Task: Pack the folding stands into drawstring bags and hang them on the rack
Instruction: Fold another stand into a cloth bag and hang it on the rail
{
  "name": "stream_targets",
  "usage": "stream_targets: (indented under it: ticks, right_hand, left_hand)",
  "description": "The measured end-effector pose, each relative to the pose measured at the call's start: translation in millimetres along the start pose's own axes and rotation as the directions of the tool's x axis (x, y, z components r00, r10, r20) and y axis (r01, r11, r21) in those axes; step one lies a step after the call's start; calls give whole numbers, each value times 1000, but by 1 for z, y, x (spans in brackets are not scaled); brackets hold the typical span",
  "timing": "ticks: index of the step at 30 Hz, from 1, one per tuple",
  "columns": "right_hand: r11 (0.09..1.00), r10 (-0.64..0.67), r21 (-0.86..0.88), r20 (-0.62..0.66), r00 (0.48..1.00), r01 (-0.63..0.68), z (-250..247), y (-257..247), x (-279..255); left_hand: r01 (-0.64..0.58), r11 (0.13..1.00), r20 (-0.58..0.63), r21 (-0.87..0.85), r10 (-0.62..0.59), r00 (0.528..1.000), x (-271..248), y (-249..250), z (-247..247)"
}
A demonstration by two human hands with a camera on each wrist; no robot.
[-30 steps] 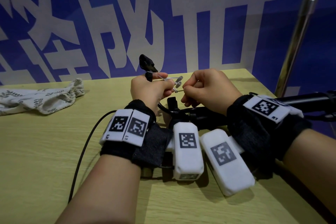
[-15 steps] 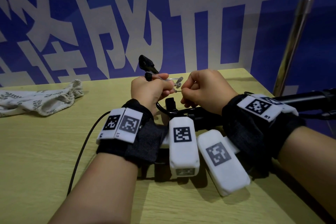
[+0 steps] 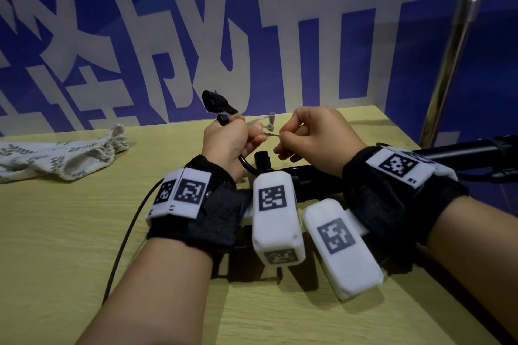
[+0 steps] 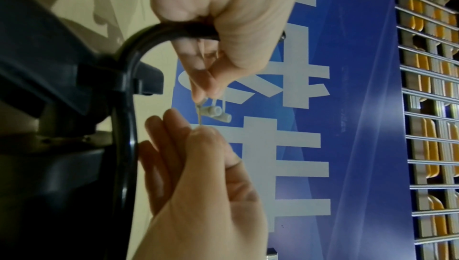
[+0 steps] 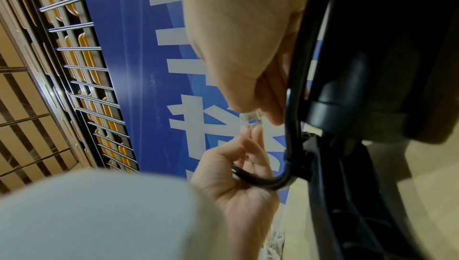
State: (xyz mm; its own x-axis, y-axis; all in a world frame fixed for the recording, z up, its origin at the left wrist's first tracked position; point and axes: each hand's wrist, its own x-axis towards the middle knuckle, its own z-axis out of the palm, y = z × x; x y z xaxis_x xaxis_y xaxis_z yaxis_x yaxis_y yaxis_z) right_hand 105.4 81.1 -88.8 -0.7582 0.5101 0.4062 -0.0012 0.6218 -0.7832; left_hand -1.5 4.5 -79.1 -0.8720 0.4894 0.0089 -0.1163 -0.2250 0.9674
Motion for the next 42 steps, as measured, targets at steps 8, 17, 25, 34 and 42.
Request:
stream_targets:
  ticks: [8, 17, 25, 34, 42]
  right_hand:
    - [998, 11, -62, -4, 1000, -11, 1, 2, 2]
    - [994, 52, 100, -118, 992, -40, -1, 3, 3]
    - [988, 87, 138, -114, 990, -71, -1, 2, 1]
    - [966, 170, 212, -93, 981, -147, -1, 5, 2]
    - [958, 213, 209, -61, 975, -196, -1, 6, 3]
  left_hand:
    - [-42, 997, 2, 68, 42, 999, 1, -3, 2]
    - [-78, 997, 41, 12, 77, 996, -6, -1, 2]
    - [-466, 778, 3, 421, 513, 858, -3, -1, -6]
    - [-440, 528, 129, 726, 524, 842, 1, 13, -20]
    - [-47, 277, 11, 960, 132, 991, 30, 41, -22]
